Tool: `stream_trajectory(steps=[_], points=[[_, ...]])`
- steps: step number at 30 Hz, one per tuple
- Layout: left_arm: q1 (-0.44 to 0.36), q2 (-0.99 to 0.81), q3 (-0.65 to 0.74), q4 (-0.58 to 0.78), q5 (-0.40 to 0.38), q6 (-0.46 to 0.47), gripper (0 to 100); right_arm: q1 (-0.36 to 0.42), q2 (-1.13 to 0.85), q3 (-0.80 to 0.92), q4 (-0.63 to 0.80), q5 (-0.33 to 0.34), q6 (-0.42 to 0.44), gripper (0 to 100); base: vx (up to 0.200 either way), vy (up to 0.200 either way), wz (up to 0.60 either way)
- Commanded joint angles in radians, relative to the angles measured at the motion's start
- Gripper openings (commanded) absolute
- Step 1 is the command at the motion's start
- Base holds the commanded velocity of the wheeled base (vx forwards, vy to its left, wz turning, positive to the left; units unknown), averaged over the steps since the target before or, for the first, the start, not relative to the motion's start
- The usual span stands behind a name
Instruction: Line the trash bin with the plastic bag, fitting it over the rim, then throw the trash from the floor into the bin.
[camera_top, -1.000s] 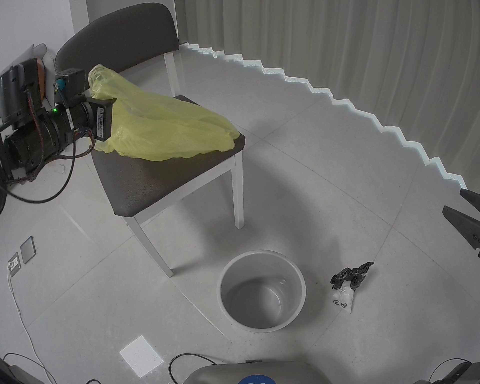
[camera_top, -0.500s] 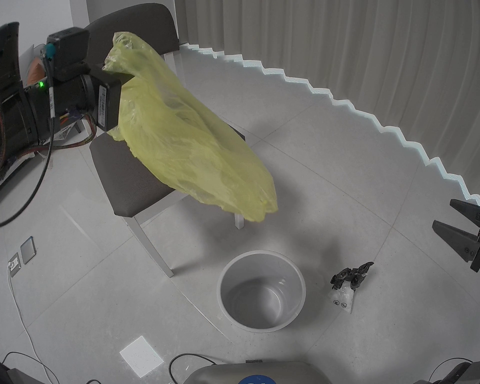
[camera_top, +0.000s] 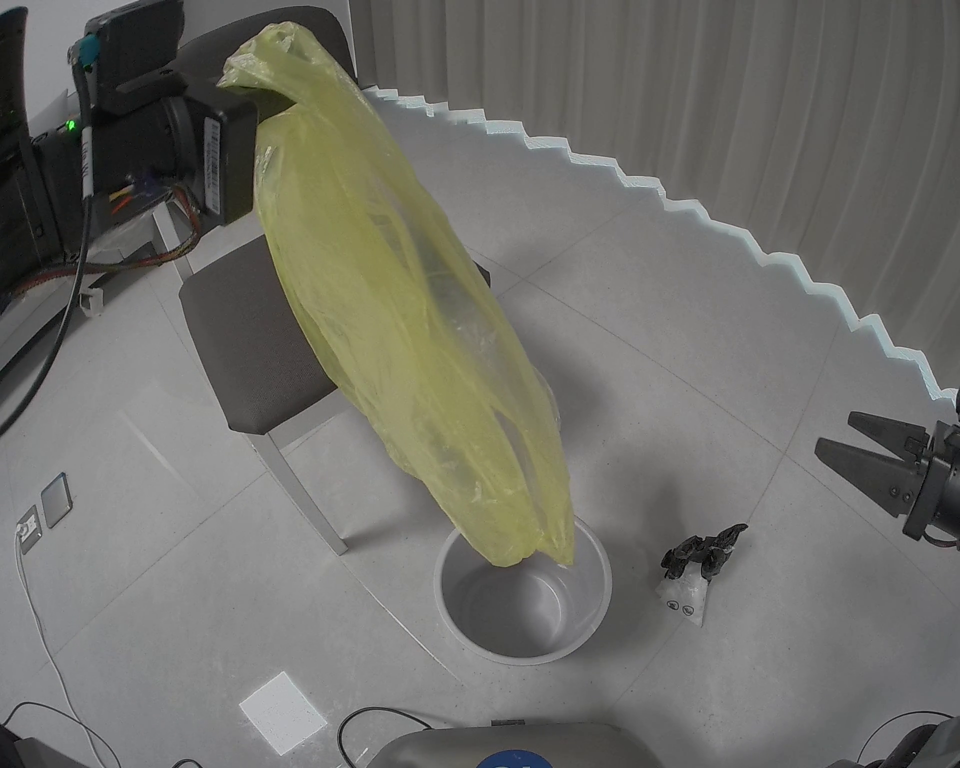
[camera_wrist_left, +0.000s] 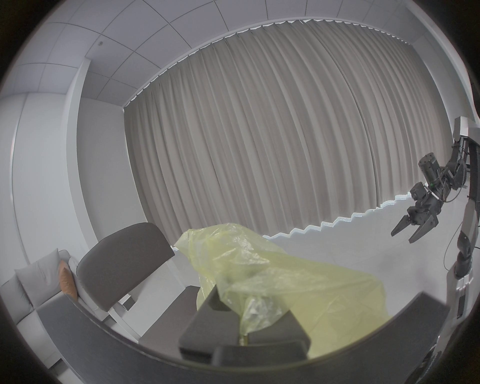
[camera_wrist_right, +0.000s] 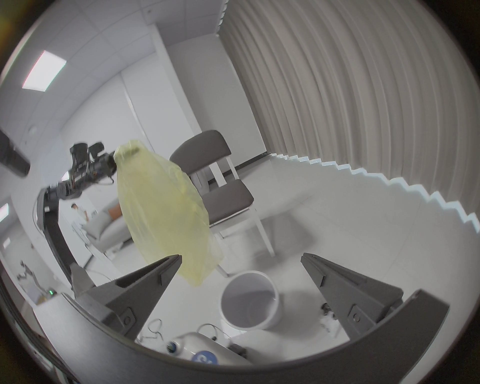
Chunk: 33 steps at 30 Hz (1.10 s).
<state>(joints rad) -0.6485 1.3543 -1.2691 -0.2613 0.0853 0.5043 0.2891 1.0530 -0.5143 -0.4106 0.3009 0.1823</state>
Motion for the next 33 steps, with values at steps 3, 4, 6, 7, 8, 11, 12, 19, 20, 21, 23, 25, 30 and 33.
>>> stream_trajectory(steps=[3,4,6,7,8,11,12,19,20,21,23,25,30,33], points=[[-0.013,0.022,-0.007,-0.021,0.021,-0.003,0,0.168,0.127,0.008,-0.088,-0.124,0.109,100,0.000,0.000,0.00],[-0.013,0.028,-0.012,-0.029,0.024,-0.004,0,0.203,0.144,0.008,-0.091,-0.164,0.115,100,0.000,0.000,0.00],[-0.013,0.040,-0.021,-0.039,0.030,-0.006,0,0.274,0.179,0.013,-0.100,-0.227,0.121,100,0.000,0.000,0.00],[-0.013,0.043,-0.026,-0.039,0.033,-0.007,0,0.308,0.197,0.017,-0.111,-0.259,0.126,100,0.000,0.000,0.00],[-0.013,0.046,-0.032,-0.039,0.033,-0.007,0,0.340,0.217,0.028,-0.128,-0.284,0.132,100,0.000,0.000,0.00],[-0.011,0.054,-0.039,-0.039,0.037,-0.009,0,0.410,0.277,0.066,-0.215,-0.321,0.140,100,0.000,0.000,0.00],[-0.008,0.054,-0.042,-0.039,0.040,-0.009,0,0.424,0.295,0.083,-0.247,-0.325,0.138,100,0.000,0.000,0.00],[-0.005,0.059,-0.044,-0.041,0.060,-0.036,0,0.481,0.473,0.181,-0.513,-0.361,0.140,100,0.000,0.000,0.00],[-0.003,0.059,-0.044,-0.041,0.062,-0.036,0,0.482,0.499,0.184,-0.557,-0.371,0.140,100,0.000,0.000,0.00],[-0.003,0.059,-0.044,-0.041,0.062,-0.036,0,0.482,0.521,0.186,-0.600,-0.378,0.140,100,0.000,0.000,0.00],[-0.002,0.057,-0.044,-0.039,0.063,-0.038,0,0.482,0.555,0.189,-0.665,-0.381,0.140,100,0.000,0.000,0.00],[0.000,0.057,-0.045,-0.039,0.065,-0.038,0,0.482,0.584,0.189,-0.701,-0.381,0.138,100,0.000,0.000,0.00],[0.013,0.068,-0.052,-0.039,0.067,-0.038,0,0.521,0.685,0.158,-0.715,-0.384,0.137,100,0.000,0.000,0.00],[0.015,0.075,-0.058,-0.039,0.067,-0.039,0,0.541,0.740,0.140,-0.731,-0.390,0.137,100,0.000,0.000,0.00]])
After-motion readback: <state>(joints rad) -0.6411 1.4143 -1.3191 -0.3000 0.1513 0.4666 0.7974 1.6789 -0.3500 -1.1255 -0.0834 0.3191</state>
